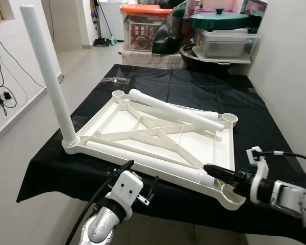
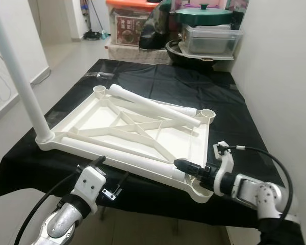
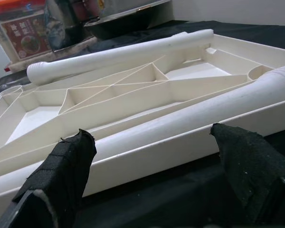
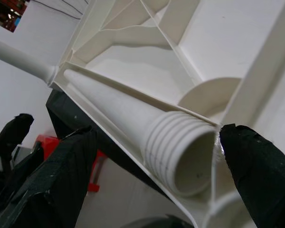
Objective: Building children table
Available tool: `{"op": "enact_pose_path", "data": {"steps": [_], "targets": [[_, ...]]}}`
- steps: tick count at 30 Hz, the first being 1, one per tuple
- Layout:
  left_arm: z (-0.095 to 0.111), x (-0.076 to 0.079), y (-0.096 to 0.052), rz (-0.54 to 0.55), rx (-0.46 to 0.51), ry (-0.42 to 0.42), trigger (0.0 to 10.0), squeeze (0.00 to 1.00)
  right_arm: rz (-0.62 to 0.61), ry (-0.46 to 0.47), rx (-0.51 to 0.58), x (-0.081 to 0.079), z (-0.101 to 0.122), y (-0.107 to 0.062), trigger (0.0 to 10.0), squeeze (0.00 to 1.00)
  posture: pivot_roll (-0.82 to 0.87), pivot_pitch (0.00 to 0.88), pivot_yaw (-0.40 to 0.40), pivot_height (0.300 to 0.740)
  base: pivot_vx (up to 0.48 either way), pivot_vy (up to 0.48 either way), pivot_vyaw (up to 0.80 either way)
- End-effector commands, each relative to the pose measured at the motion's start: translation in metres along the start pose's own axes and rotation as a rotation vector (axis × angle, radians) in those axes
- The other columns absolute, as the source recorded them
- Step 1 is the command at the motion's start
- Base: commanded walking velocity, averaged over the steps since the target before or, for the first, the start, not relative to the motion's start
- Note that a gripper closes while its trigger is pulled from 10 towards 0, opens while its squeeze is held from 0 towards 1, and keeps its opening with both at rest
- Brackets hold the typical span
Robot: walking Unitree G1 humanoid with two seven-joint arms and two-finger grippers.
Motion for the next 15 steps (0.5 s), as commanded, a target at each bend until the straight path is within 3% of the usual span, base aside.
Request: {"op": "enact_pose_path", "data": {"steps": [1,6,15], "targets": [[0.0,0.002,-0.001,-0.001,-0.004,0.002,10.0,0.0,0.021,0.019,-0.006,-0.001,-0.001,-0.003,10.0,0.0,0.02,0.047,-0.068,0.74,0.0,0.0,0.0],[0.0,0.002,-0.001,0.001,-0.005,0.0,10.0,0.0,0.124,0.036,0.007,-0.014,0.005,-0.012,10.0,0.0,0.02,0.051,-0.07,0.74,0.0,0.0,0.0],[0.001,0.002,-0.001,0.002,-0.003,-0.002,10.0,0.0,0.16,0.037,-0.02,-0.021,-0.001,-0.005,10.0,0.0,0.02,0.056,-0.073,0.74,0.0,0.0,0.0]]}}
Point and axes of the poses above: a point about 5 cm out from each wrist's last joint towards the gripper, its own y axis pointing out of the wrist towards the gripper, its own z axis along the axis of the wrist's last joint, x = y × z, the point moved 5 cm from there along y, pointing out of the wrist towards the gripper, and after that the axes turned 11 degrees about -y, right-handed, at the moved point
